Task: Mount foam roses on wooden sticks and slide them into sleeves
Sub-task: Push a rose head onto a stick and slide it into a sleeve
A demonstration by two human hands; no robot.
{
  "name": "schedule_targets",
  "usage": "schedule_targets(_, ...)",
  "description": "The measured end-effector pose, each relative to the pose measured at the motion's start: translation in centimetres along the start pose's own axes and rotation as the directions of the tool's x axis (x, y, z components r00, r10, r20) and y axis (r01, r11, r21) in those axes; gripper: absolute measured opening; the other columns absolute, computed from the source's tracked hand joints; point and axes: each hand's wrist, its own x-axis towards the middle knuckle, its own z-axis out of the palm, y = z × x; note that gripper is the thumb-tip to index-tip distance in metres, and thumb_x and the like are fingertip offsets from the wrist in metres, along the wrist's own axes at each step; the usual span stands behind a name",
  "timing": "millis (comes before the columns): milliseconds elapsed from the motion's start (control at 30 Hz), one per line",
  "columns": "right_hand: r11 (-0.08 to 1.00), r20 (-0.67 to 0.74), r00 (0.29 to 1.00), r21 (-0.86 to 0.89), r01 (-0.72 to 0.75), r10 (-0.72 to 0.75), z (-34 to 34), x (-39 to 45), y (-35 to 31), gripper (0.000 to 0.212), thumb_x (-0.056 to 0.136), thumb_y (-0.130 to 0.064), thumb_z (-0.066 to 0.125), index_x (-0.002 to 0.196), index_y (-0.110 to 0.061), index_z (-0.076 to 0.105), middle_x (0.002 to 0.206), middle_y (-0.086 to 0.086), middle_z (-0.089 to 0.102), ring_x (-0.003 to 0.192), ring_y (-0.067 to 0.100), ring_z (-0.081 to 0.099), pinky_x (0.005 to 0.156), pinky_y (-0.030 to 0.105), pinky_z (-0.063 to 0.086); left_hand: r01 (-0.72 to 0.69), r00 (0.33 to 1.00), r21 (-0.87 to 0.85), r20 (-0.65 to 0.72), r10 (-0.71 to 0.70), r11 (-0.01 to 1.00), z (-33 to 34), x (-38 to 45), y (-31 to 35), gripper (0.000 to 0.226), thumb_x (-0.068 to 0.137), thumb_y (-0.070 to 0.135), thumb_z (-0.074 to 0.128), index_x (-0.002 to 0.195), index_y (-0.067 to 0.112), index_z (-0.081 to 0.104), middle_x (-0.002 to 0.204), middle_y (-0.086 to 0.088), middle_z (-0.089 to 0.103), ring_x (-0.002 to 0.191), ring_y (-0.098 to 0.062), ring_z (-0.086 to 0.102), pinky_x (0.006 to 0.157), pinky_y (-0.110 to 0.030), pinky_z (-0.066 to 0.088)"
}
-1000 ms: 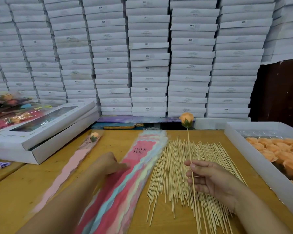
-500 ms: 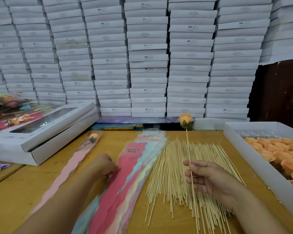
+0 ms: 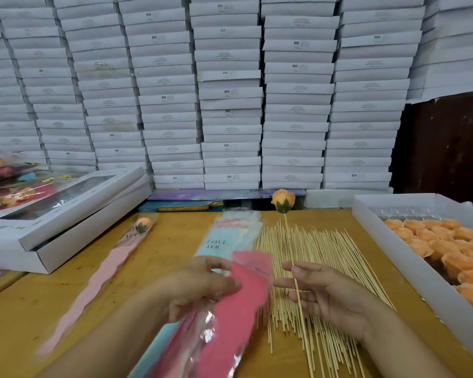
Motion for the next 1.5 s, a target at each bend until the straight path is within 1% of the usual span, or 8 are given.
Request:
schedule_targets(100, 1.0, -0.012, 0.999, -0.004, -0.031, 0.031, -0.1, 0.1, 0.1, 0.045, 0.074, -0.012, 0.073, 0.117, -0.003, 0.065, 0.111, 0.027, 0.071, 0.062, 0.02, 0.07, 0.046, 0.024, 0.056, 0.022, 0.984, 0.021, 0.178, -0.025, 1.0, 1.4, -1.4, -0.7, 0.051, 0.08, 0.005, 0.08, 0.127, 0.0, 0.061, 0.094, -0.017, 0.065, 0.067, -0.017, 0.059, 0.054, -0.024, 0.055)
schedule_targets(200, 0.997, -0.054, 0.996, -0.012, -0.075, 0.075, -0.2, 0.1, 0.3, 0.048, 0.07, -0.01, 0.073, 0.117, 0.0, 0.066, 0.102, 0.025, 0.072, 0.06, 0.02, 0.069, 0.045, 0.024, 0.056, 0.019, 0.951, -0.002, 0.307, -0.018, 1.0, 1.8, -2.1, -1.0, 0.038, 0.08, 0.004, 0.079, 0.117, 0.013, 0.073, 0.1, -0.013, 0.072, 0.063, -0.013, 0.067, 0.052, -0.021, 0.056)
schedule_targets(733, 0.987, 0.058, 0.988, 0.061, -0.149, 0.146, 0.3, -0.4, 0.0, 0.027, 0.077, -0.006, 0.071, 0.103, -0.002, 0.077, 0.083, 0.022, 0.07, 0.058, 0.021, 0.068, 0.046, 0.025, 0.057, -0.089, 0.939, -0.098, 0.324, 0.116, 0.991, 1.0, -2.9, -1.2, 0.05, 0.079, 0.008, 0.081, 0.124, 0.026, 0.07, 0.112, -0.015, 0.07, 0.083, -0.021, 0.068, 0.066, -0.026, 0.059)
schedule_targets(967, 0.995, -0.01, 0.995, 0.004, -0.096, 0.096, 0.1, 0.0, 0.3, 0.041, 0.076, -0.007, 0.072, 0.116, 0.001, 0.069, 0.092, 0.02, 0.071, 0.057, 0.017, 0.068, 0.04, 0.021, 0.052, -0.037, 0.903, 0.109, 0.43, -0.014, 0.993, 0.4, -3.3, -1.7, 0.055, 0.077, 0.007, 0.08, 0.126, -0.001, 0.058, 0.104, -0.019, 0.059, 0.071, -0.017, 0.064, 0.06, -0.02, 0.056)
schedule_targets(1133, 0.992, -0.002, 0.998, -0.108, -0.058, 0.058, 0.5, -0.2, 0.4, 0.025, 0.073, -0.01, 0.074, 0.096, -0.003, 0.078, 0.092, 0.02, 0.074, 0.058, 0.017, 0.068, 0.043, 0.022, 0.053, 0.043, 0.945, 0.052, 0.322, -0.058, 0.998, 0.4, -2.3, -2.3, 0.064, 0.072, 0.028, 0.09, 0.119, 0.002, 0.055, 0.09, 0.0, 0.073, 0.077, -0.014, 0.068, 0.064, -0.025, 0.056)
schedule_targets(1200, 0.989, 0.032, 0.999, -0.145, -0.038, 0.043, 0.7, -0.3, 0.3, 0.02, 0.073, -0.011, 0.075, 0.092, -0.006, 0.08, 0.088, 0.018, 0.074, 0.06, 0.018, 0.069, 0.045, 0.022, 0.054, 0.036, 0.952, -0.099, 0.306, -0.004, 0.994, 0.8, -1.4, -2.0, 0.055, 0.084, 0.037, 0.079, 0.127, 0.01, 0.059, 0.1, -0.003, 0.074, 0.082, -0.015, 0.068, 0.071, -0.03, 0.059)
schedule_targets(1267, 0.984, 0.058, 0.998, -0.173, -0.027, 0.037, 0.8, -0.5, 0.3, 0.023, 0.072, -0.013, 0.077, 0.094, -0.006, 0.08, 0.092, 0.018, 0.074, 0.062, 0.019, 0.069, 0.047, 0.022, 0.054, 0.009, 0.969, -0.154, 0.246, 0.03, 0.988, 1.4, -0.4, -1.7, 0.038, 0.09, 0.042, 0.069, 0.113, 0.013, 0.07, 0.101, -0.008, 0.073, 0.083, -0.017, 0.068, 0.075, -0.032, 0.059)
schedule_targets(1500, 0.98, 0.076, 0.997, -0.197, -0.003, 0.019, 0.8, -0.7, 0.2, 0.034, 0.075, -0.015, 0.077, 0.106, -0.002, 0.074, 0.084, 0.015, 0.072, 0.064, 0.019, 0.069, 0.049, 0.022, 0.054, -0.052, 0.997, -0.247, -0.069, 0.035, 0.968, 3.9, 1.8, -1.9, 0.027, 0.099, 0.017, 0.059, 0.111, -0.005, 0.068, 0.108, -0.031, 0.07, 0.098, -0.042, 0.069, 0.093, -0.054, 0.056)
